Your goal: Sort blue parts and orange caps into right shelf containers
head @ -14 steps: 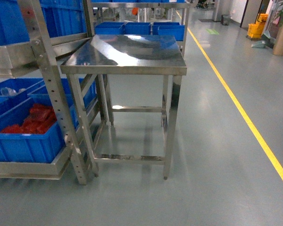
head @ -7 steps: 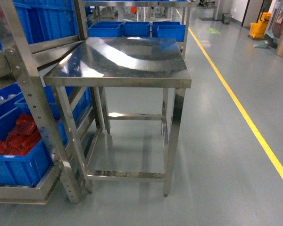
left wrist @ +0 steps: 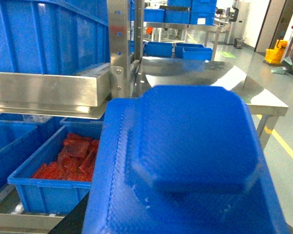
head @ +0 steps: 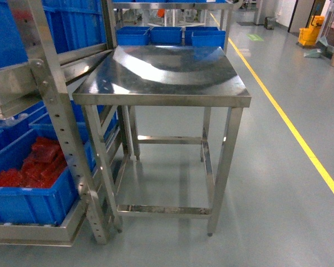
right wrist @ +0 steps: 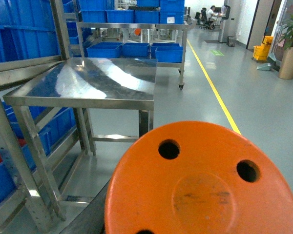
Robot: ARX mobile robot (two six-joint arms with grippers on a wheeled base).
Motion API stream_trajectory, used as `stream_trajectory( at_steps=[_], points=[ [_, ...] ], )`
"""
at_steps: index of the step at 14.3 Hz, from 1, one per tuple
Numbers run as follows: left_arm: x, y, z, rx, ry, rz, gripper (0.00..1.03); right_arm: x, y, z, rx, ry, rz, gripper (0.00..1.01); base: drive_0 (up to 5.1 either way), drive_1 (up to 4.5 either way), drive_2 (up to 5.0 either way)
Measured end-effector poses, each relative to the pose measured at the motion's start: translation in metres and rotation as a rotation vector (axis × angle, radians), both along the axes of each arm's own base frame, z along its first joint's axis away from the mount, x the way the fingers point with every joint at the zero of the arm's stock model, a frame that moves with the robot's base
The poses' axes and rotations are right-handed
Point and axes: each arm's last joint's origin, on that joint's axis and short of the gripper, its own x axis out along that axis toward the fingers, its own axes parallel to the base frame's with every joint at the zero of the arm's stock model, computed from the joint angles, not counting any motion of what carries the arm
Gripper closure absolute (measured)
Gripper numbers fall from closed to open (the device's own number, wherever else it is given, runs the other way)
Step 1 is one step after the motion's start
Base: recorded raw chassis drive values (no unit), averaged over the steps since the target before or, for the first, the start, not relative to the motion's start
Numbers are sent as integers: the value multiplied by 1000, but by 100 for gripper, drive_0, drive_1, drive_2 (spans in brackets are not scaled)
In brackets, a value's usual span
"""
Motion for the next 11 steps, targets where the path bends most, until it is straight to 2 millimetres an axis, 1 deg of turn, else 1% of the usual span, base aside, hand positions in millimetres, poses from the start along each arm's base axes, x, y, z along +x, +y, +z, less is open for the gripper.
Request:
stream_trajectory(
  at_steps=[11],
  points=[
    [0,0,0,0,0,0,61,0,0,0,0,-1,0,57,-495,242,242]
  ],
)
